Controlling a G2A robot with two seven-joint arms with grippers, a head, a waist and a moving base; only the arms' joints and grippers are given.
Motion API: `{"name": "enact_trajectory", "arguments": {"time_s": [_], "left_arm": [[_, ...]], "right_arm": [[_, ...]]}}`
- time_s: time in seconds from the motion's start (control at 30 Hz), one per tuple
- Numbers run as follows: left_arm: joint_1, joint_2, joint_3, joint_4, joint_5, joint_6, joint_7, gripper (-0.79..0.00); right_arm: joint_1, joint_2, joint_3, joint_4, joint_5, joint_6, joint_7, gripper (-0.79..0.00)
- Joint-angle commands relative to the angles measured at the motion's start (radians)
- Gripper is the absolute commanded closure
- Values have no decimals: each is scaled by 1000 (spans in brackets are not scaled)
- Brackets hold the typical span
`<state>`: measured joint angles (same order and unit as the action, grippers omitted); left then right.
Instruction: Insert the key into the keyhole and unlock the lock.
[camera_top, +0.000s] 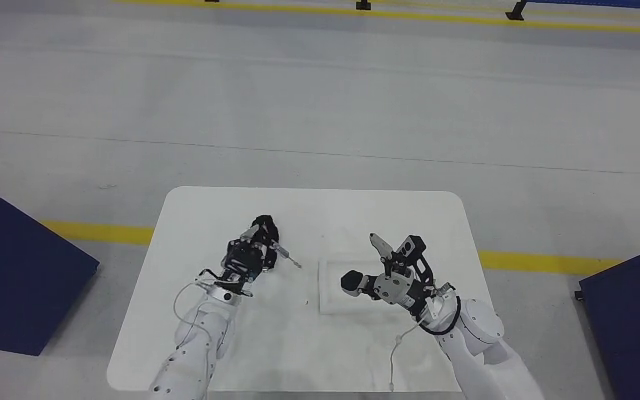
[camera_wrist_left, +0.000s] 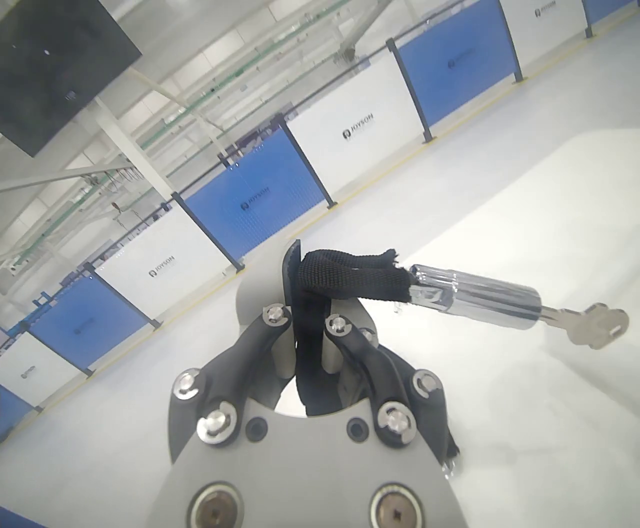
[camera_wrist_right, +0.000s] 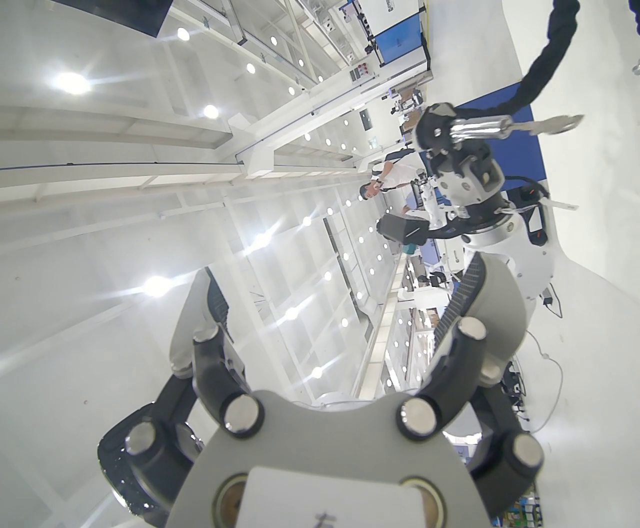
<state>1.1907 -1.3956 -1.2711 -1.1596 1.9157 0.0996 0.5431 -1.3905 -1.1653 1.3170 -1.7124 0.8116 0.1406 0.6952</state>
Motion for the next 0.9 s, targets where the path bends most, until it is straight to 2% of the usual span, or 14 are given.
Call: {"name": "enact_trajectory", "arguments": {"time_s": [0.0,0.13,0.4,0.7,0.73,0.77,0.87], "left_arm": [[-11,-2,6,29,-13,-8,-33,0],[-56,-11,14,105,-52,12,-97,0],[-165,-28,59,318,-15,75,-170,0],[-216,-42,87,472,-17,135,-169,0],[-221,-44,89,480,-16,148,-171,-262],[-224,-45,94,488,-10,159,-171,-785],[-231,-48,100,506,-4,175,-166,-785]], "right_arm": [[0,0,0,0,0,0,0,-785],[0,0,0,0,0,0,0,-785],[0,0,0,0,0,0,0,-785],[0,0,0,0,0,0,0,-785],[0,0,0,0,0,0,0,-785],[0,0,0,0,0,0,0,-785],[0,0,0,0,0,0,0,-785]]}}
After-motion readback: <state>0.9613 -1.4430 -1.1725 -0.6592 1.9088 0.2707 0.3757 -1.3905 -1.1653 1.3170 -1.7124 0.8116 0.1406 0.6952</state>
